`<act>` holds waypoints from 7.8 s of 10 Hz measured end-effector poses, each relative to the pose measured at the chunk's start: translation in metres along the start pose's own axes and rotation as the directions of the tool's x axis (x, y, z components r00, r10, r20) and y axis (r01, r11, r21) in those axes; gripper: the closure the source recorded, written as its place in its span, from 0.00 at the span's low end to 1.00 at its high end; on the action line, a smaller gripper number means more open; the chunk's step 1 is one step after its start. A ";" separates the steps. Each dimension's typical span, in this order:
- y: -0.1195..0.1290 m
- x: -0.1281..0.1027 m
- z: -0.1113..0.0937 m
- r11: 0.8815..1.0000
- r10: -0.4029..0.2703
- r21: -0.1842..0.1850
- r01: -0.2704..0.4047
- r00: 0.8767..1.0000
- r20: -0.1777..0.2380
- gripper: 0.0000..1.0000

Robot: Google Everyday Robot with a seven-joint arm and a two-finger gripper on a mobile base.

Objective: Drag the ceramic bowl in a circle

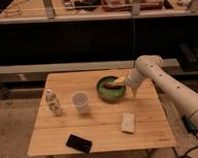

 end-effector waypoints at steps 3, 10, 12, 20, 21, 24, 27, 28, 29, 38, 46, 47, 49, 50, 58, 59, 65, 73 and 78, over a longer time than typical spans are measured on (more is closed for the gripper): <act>-0.002 0.007 0.031 1.000 0.010 -0.026 -0.010 1.000 0.020 0.37; 0.009 0.008 0.055 0.999 0.024 -0.045 -0.021 0.997 0.068 1.00; 0.016 0.012 0.044 0.999 0.025 -0.046 -0.022 0.998 0.061 1.00; 0.123 0.021 0.004 0.984 0.161 -0.082 -0.159 0.987 0.027 1.00; 0.142 0.022 -0.009 0.980 0.189 -0.071 -0.188 0.982 0.013 1.00; 0.166 0.003 -0.036 0.988 0.143 -0.064 -0.141 0.990 0.012 1.00; 0.161 -0.048 -0.044 0.998 -0.006 -0.054 0.011 0.996 0.091 1.00; 0.155 -0.063 -0.045 0.997 -0.052 -0.049 0.058 0.993 0.110 1.00; 0.141 -0.078 -0.045 0.992 -0.113 -0.033 0.118 0.985 0.127 1.00; 0.032 -0.050 0.001 0.985 -0.169 0.055 0.162 0.969 0.177 1.00; 0.102 0.049 0.000 0.990 0.139 -0.009 -0.139 0.985 0.106 1.00; 0.124 0.057 -0.014 0.986 0.165 -0.021 -0.164 0.983 0.074 1.00; 0.155 0.058 -0.029 0.985 0.164 -0.054 -0.162 0.986 0.033 1.00; 0.175 0.049 -0.031 0.986 0.147 -0.084 -0.144 0.989 0.029 1.00; 0.164 -0.047 -0.048 0.988 -0.116 -0.092 0.120 0.992 0.047 1.00; 0.147 -0.050 -0.048 0.983 -0.158 -0.087 0.161 0.987 0.040 1.00; 0.041 -0.047 -0.014 0.961 -0.272 -0.043 0.275 0.960 0.069 1.00; 0.088 0.071 -0.008 0.992 0.010 -0.125 -0.010 1.000 -0.003 1.00; 0.173 0.059 -0.043 0.975 0.008 -0.222 -0.017 0.999 -0.040 1.00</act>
